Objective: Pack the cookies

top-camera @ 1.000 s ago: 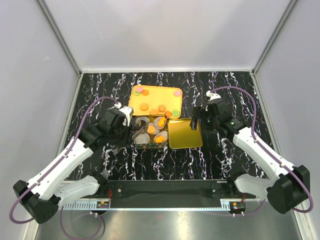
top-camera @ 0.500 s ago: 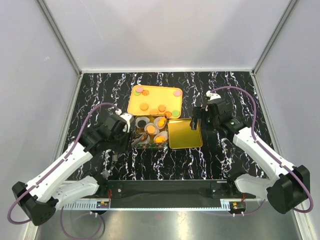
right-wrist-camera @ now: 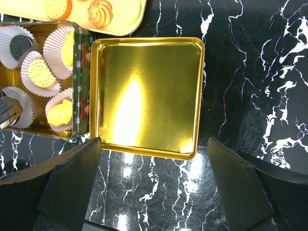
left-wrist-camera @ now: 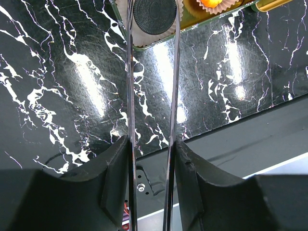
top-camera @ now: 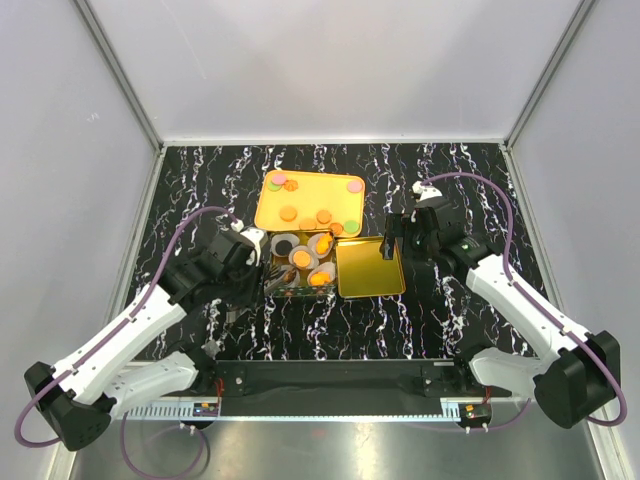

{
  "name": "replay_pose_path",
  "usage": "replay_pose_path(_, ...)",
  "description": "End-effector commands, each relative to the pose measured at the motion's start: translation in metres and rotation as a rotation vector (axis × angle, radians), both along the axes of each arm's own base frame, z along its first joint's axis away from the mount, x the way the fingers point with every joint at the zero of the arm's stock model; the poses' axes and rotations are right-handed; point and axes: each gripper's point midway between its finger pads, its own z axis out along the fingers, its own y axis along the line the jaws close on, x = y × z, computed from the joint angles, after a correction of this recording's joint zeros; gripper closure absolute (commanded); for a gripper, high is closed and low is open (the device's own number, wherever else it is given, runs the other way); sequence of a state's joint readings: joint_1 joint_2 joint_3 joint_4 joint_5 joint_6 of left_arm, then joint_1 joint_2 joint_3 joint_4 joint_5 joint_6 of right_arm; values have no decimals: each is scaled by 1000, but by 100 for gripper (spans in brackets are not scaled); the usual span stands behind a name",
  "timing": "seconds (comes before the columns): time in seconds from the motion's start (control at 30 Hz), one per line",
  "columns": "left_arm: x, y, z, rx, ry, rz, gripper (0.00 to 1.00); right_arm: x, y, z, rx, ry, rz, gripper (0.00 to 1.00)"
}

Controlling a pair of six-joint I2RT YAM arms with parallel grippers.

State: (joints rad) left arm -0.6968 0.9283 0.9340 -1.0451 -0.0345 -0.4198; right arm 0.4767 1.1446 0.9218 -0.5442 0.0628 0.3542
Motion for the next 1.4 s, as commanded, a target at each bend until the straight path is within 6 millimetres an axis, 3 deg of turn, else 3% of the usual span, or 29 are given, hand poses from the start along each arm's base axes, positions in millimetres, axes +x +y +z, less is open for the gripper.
replay_pose_path(0.0,9,-8,11,-45,-55,3,58,7,0,22,18,-71,-5,0)
replay_pose_path(0.87,17,-11,22,-38,-81,-7,53,6,0,20,17,-61,1,0)
replay_pose_path(1.13,35,-13,66,-56,-184,19,56,7,1,22,22,-69,2,1)
replay_pose_path(1.37,83,-10,95,-13,-271,98,57,6,4,26,37,-75,17,0)
